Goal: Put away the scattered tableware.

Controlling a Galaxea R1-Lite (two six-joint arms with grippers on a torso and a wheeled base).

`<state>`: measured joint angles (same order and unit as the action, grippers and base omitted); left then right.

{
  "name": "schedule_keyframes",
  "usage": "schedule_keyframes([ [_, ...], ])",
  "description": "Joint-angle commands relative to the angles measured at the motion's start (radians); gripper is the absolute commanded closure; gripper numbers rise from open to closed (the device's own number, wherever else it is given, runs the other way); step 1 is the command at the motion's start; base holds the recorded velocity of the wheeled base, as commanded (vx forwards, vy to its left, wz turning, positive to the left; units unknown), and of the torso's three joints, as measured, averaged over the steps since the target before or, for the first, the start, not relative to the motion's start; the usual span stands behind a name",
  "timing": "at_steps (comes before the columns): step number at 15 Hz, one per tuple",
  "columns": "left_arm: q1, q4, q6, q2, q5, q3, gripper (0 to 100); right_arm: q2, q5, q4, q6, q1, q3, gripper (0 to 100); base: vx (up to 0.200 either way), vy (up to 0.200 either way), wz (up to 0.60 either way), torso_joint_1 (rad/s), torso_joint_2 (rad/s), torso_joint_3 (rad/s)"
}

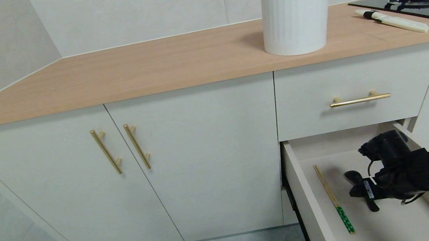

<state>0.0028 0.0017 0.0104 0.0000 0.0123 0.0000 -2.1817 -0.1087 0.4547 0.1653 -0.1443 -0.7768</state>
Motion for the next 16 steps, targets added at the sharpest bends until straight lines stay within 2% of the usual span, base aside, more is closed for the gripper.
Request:
schedule_keyframes([
  [1,0.0,0.0,0.0,0.0,0.0,0.0,0,0.211,0.006,-0.09,0.003,-0.001,0.01,0,0.0,0.0,0.0,0.0,0.0,0.0],
  [8,0.0,0.0,0.0,0.0,0.0,0.0,0,0.514,0.04,-0.312,0.005,-0.063,-0.01,0,0.0,0.0,0.0,0.0,0.0,0.0],
  [9,0.0,0.0,0.0,0.0,0.0,0.0,0,0.56,0.04,-0.389,0.002,-0.077,-0.024,0,0.0,0.0,0.0,0.0,0.0,0.0],
  [16,0.0,0.0,0.0,0.0,0.0,0.0,0,0.632,0.043,-0.531,-0.006,-0.129,-0.036,0,-0.2,0.0,0.0,-0.001,0.0,0.002],
])
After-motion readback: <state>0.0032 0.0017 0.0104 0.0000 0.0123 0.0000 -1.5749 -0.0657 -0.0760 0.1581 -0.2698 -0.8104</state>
